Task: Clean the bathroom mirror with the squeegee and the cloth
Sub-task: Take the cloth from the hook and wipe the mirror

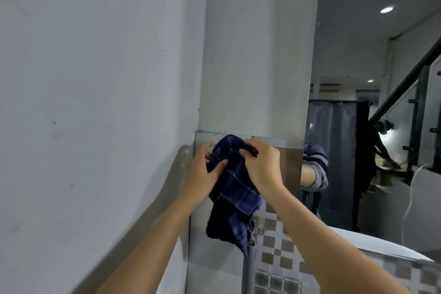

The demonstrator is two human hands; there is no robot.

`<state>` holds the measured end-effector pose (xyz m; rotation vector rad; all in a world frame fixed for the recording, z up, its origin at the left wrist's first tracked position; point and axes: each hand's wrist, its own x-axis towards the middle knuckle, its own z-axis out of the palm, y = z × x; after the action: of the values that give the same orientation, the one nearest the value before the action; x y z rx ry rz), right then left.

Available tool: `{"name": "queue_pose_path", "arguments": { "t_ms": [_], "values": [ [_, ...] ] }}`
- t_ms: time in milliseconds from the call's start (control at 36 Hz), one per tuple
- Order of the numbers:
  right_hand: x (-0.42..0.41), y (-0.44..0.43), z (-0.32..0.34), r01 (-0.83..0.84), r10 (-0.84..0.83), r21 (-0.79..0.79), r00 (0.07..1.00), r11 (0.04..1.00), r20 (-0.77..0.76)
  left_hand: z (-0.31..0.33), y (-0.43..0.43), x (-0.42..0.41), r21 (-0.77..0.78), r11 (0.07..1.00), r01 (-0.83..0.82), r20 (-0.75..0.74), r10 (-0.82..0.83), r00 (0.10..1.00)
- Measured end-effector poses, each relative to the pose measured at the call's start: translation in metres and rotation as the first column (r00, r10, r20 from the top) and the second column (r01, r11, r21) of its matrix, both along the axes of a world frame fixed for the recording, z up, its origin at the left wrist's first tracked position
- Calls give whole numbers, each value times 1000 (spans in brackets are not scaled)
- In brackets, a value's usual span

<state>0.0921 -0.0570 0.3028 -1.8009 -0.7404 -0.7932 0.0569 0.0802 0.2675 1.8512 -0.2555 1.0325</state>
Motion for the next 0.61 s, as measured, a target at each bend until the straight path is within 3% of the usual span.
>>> {"name": "queue_pose_path", "arguments": {
  "t_ms": [167, 306, 444, 611],
  "values": [
    [-18, -28, 37, -25, 24, 62, 999, 998, 22, 25, 1, -26, -48, 981, 190, -40, -192, 981],
    [-42, -54, 50, -53, 53, -7, 997, 999, 50, 42, -9, -56, -3, 935, 355, -121, -353, 928],
    [-66, -79, 50, -59, 66, -94, 995, 994, 72, 52, -32, -85, 46, 863, 503, -250, -477, 842],
    [-92, -112, 50, -99, 97, -131, 995, 986, -23, 47, -63, -109, -3, 784, 620, -376, -576, 726]
  ]
}}
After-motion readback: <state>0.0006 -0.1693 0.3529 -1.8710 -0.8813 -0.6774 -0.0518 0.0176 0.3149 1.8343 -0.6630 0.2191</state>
